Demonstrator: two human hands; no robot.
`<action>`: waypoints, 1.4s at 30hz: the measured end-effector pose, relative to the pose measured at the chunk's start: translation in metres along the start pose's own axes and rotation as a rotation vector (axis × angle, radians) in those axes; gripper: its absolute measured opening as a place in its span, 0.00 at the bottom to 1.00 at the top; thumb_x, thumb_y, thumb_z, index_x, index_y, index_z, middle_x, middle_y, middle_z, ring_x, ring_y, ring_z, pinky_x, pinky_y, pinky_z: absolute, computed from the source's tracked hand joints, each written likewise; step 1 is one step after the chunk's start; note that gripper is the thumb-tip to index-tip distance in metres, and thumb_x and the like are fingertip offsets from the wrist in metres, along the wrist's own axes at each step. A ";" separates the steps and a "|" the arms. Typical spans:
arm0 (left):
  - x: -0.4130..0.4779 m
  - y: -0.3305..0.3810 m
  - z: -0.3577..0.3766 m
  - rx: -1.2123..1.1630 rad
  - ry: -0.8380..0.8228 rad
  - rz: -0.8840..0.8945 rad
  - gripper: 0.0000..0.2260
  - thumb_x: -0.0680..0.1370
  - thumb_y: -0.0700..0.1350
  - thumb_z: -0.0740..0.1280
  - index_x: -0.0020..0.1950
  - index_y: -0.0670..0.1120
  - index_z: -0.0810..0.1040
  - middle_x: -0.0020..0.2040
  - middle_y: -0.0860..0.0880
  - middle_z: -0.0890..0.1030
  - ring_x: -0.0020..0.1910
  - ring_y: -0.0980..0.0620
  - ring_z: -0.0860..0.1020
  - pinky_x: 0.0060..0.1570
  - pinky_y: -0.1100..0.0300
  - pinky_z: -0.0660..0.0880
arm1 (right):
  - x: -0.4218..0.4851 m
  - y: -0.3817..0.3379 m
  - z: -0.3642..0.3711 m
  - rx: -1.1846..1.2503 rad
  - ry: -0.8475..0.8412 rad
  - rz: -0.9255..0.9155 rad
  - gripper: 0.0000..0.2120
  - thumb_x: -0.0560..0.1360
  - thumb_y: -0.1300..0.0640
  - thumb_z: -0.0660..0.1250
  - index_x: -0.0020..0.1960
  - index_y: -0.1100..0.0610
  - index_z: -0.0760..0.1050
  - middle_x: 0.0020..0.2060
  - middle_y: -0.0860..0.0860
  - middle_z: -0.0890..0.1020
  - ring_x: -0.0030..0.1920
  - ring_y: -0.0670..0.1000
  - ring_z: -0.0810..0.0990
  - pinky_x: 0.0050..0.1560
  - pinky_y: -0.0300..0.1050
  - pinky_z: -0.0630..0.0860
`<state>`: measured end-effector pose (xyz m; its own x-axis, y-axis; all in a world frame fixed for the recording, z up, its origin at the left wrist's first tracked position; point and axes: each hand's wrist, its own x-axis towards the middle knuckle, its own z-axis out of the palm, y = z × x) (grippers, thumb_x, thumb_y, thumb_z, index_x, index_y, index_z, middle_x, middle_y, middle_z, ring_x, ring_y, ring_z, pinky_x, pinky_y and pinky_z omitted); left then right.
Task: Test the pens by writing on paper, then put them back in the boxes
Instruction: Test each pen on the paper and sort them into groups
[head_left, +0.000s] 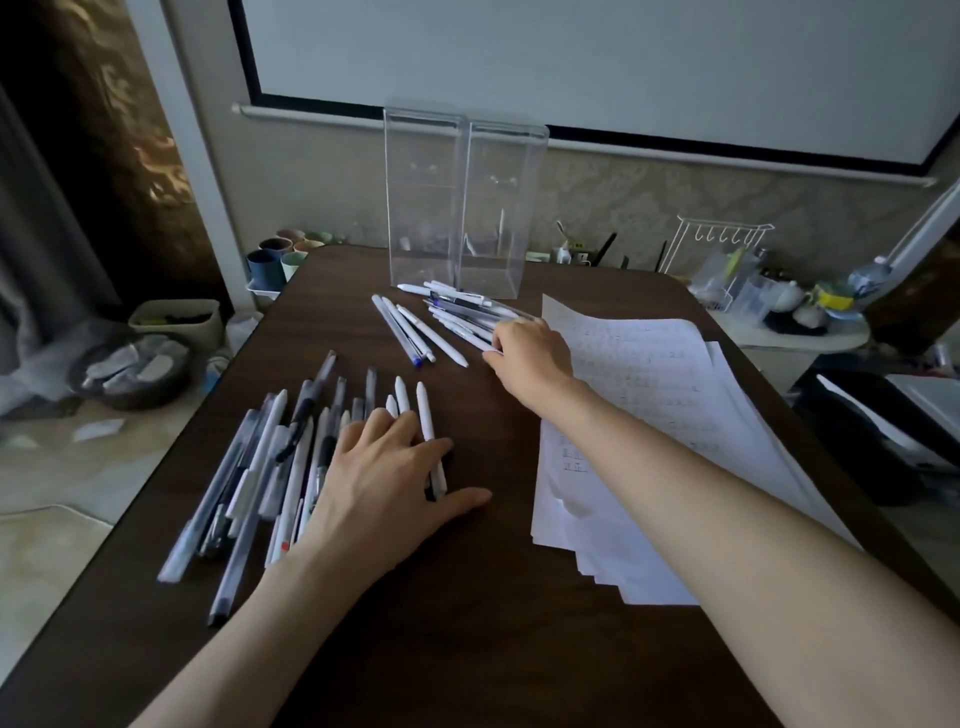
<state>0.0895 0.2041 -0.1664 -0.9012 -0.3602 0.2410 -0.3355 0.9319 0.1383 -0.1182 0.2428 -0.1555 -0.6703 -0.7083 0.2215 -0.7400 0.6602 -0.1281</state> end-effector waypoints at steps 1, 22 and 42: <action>0.000 0.002 -0.002 -0.012 -0.008 -0.002 0.32 0.69 0.73 0.54 0.57 0.53 0.81 0.46 0.52 0.76 0.50 0.50 0.72 0.50 0.55 0.69 | 0.003 -0.001 0.001 -0.008 -0.003 0.019 0.08 0.79 0.55 0.63 0.50 0.59 0.76 0.51 0.54 0.80 0.56 0.57 0.75 0.53 0.51 0.74; -0.005 0.034 0.000 -0.304 -0.019 0.476 0.22 0.79 0.59 0.53 0.66 0.50 0.73 0.66 0.55 0.71 0.64 0.59 0.68 0.62 0.62 0.65 | -0.155 0.135 -0.052 0.150 0.045 0.159 0.03 0.76 0.58 0.66 0.46 0.58 0.76 0.44 0.47 0.74 0.42 0.46 0.76 0.43 0.46 0.76; -0.008 0.037 0.018 -0.317 -0.117 0.547 0.23 0.79 0.61 0.52 0.68 0.51 0.72 0.66 0.56 0.73 0.64 0.60 0.70 0.63 0.62 0.68 | -0.139 0.087 -0.020 0.001 0.258 -0.035 0.15 0.78 0.42 0.56 0.46 0.53 0.72 0.38 0.48 0.76 0.38 0.50 0.73 0.42 0.45 0.63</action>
<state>0.0790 0.2425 -0.1804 -0.9490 0.1879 0.2531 0.2628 0.9149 0.3065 -0.0881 0.4040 -0.1786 -0.6083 -0.6435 0.4647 -0.7624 0.6365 -0.1166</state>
